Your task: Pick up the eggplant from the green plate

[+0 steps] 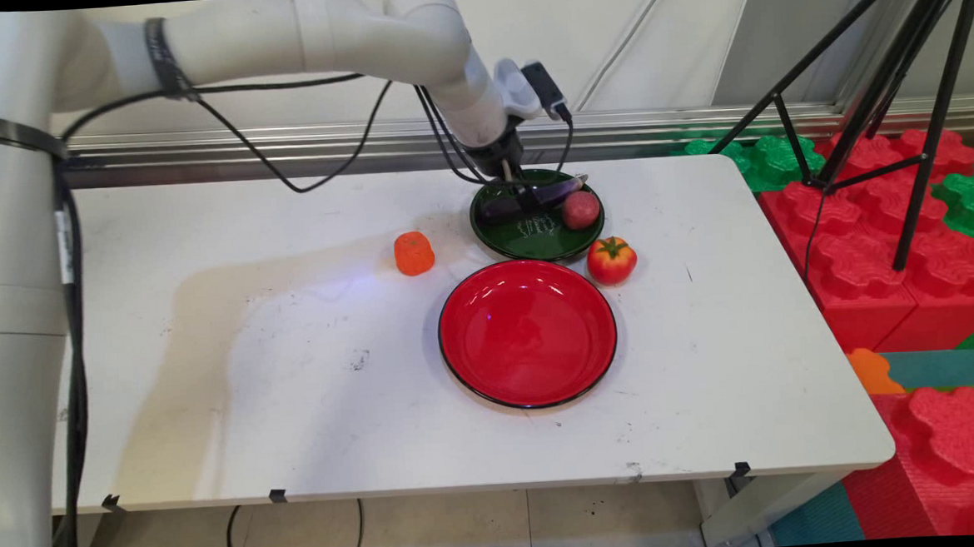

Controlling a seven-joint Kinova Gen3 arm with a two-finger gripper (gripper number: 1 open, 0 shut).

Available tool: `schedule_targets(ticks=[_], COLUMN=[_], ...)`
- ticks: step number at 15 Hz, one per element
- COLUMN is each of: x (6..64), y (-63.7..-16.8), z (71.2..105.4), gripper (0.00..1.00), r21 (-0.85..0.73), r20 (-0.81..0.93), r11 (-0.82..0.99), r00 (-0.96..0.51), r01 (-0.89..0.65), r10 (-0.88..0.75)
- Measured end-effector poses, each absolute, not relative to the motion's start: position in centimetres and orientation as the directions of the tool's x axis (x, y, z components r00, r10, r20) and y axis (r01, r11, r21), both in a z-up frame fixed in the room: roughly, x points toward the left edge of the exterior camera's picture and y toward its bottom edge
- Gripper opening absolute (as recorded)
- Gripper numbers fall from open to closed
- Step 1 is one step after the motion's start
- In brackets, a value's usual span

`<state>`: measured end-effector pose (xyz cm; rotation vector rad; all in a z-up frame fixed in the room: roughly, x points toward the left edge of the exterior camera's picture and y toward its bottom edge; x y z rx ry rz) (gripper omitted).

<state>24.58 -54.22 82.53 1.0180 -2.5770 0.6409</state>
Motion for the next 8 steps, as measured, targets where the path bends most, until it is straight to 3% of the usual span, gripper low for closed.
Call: schedule_targets(ticks=[7,8], x=[23.3,23.1], y=[-56.3,-56.4], z=[79.6,79.4], gripper=[1.0,0.0], r21=[-0.268,-0.265], r20=[0.404,0.406], r11=[0.646,0.644], r00=[-0.692,-0.688], r01=[-0.715,-0.718], r10=[-0.598,-0.601])
